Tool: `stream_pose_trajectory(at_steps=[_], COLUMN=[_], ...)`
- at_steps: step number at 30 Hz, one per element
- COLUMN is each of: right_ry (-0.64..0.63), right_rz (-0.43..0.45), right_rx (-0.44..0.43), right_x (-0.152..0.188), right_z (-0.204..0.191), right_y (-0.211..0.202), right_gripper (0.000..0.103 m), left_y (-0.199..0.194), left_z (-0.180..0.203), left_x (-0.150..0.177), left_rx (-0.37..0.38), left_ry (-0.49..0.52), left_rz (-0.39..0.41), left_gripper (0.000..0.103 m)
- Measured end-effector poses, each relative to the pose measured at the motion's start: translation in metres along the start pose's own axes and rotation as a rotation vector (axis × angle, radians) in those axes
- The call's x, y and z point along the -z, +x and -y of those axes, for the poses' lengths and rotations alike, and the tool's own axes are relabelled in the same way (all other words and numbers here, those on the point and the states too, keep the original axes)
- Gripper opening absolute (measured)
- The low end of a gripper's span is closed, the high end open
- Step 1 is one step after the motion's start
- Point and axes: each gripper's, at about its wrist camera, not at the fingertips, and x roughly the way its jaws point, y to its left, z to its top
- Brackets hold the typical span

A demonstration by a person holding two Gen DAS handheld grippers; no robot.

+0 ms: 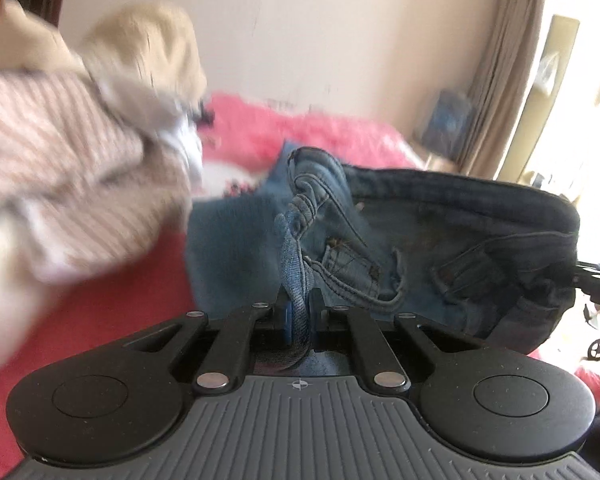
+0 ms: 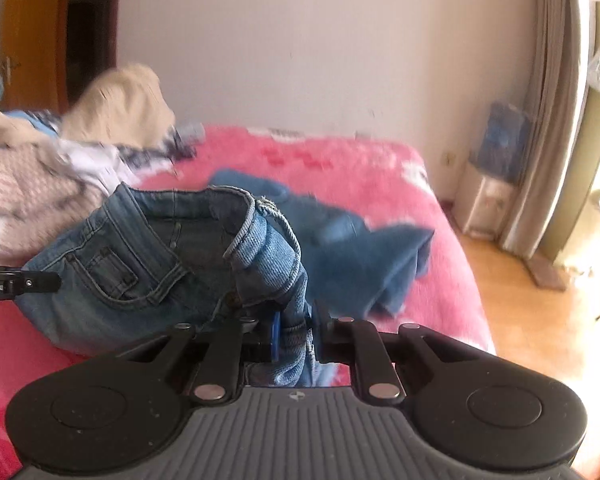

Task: Fold clothes

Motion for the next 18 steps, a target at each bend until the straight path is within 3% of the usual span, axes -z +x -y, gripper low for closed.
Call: stream_pose_trajectory(at_steps=[18], right_ry=[0.024], right_rz=[0.426], right_rx=[-0.137], right_x=[-0.038], right_z=[0.001], right_y=[-0.192], right_gripper=[0.014], left_y=[-0.202], left_z=[0.028], left_x=[-0.059], left_rx=[0.06], left_ry=[0.137], left_rz=[0.434], left_gripper=[0.005])
